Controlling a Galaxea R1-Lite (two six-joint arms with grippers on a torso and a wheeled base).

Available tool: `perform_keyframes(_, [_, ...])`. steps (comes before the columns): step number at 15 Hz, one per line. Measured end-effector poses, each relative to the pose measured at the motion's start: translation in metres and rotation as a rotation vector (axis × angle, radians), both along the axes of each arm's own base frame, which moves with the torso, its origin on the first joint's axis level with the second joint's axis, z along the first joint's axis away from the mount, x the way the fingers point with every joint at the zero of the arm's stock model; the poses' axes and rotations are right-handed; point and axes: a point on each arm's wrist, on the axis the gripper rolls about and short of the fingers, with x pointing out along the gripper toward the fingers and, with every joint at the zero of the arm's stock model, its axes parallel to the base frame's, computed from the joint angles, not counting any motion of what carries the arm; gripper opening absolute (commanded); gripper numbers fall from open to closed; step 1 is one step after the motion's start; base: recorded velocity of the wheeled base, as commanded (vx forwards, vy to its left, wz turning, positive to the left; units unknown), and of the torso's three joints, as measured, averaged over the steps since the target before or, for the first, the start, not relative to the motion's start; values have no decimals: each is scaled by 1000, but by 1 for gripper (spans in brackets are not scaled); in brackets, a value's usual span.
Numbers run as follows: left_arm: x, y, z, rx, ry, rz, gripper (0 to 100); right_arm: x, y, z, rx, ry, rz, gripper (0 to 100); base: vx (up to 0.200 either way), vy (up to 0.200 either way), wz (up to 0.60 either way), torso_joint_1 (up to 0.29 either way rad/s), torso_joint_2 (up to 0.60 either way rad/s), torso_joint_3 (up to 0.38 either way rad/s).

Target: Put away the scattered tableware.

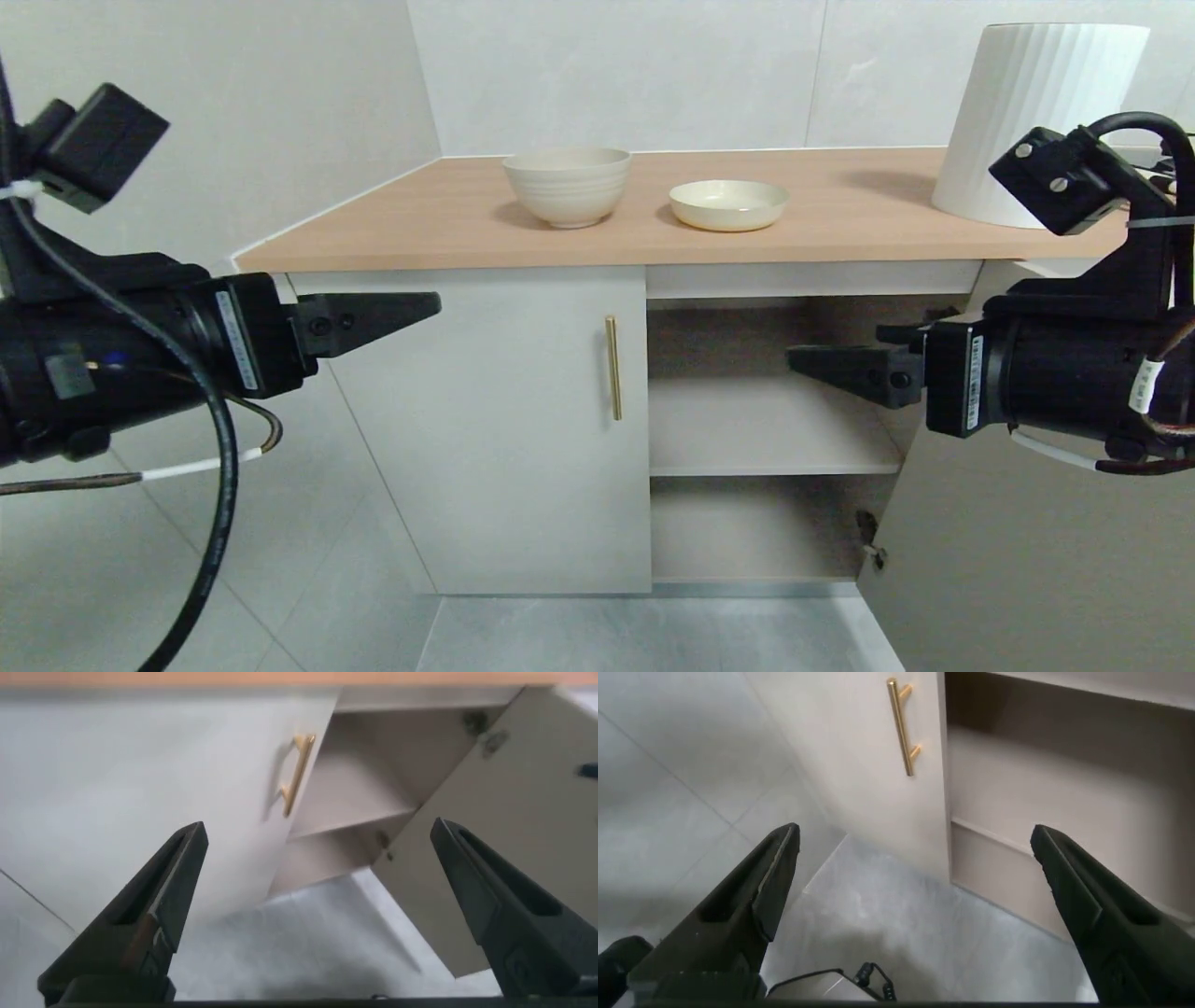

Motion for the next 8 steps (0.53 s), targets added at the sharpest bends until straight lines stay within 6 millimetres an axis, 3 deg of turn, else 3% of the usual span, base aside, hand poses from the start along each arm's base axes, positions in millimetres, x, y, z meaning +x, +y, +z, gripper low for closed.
perform_keyframes(2, [-7, 3, 7, -7, -29, 1, 100, -1, -2, 1, 4, -4, -3, 100, 0, 0, 0, 0, 0, 0])
perform_keyframes(8, [-14, 7, 11, -4, -50, 13, 100, -3, -4, 4, 12, -14, -4, 100, 200, 0, 0, -1, 4, 3])
